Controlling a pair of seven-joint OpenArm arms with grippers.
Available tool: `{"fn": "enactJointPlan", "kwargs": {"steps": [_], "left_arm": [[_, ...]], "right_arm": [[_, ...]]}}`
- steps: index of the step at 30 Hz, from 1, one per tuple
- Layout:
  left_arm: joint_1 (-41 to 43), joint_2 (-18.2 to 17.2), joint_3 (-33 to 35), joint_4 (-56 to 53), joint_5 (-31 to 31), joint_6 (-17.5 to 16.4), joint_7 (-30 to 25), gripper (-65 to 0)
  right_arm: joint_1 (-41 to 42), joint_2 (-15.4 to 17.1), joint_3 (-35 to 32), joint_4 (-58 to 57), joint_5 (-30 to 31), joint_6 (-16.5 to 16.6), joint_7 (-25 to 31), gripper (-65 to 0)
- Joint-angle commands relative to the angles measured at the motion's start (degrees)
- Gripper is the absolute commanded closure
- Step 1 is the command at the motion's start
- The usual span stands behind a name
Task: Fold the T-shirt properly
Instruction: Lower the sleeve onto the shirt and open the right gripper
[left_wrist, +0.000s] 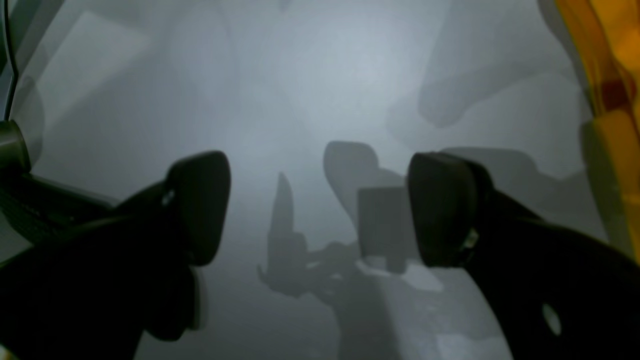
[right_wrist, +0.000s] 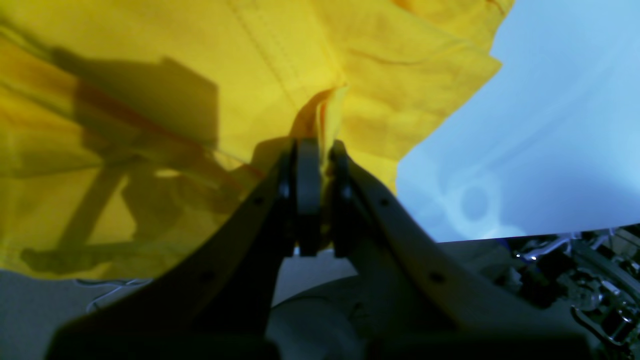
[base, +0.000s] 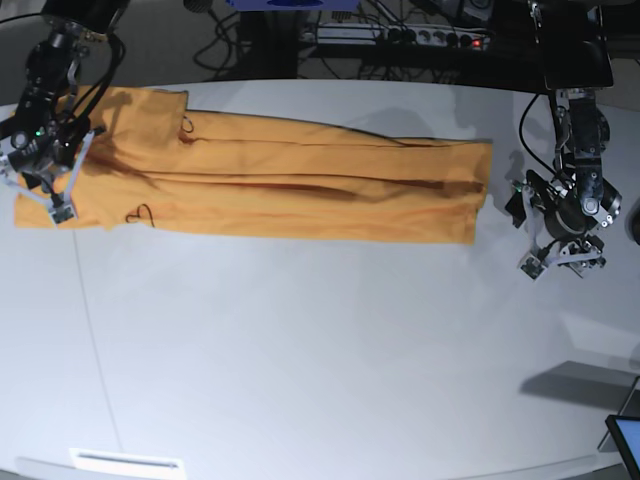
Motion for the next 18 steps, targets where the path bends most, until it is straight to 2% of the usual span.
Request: {"fn": "enactJointPlan", "kwargs": {"steps": [1, 18], "left_arm": [[-0.9, -1.1, -0.5, 0.7, 0.4, 0.4, -0.5, -54.4], [-0.9, -1.1, -0.5, 0.7, 0.4, 0.4, -0.5, -54.4]], "right_arm": [[-0.2, 0.6, 0.2, 1.2, -0.4, -0.1, -0.2, -0.1], [-3.2, 0.3, 0.2, 0.8, -0.4, -0.1, -0.1, -0.1]]}}
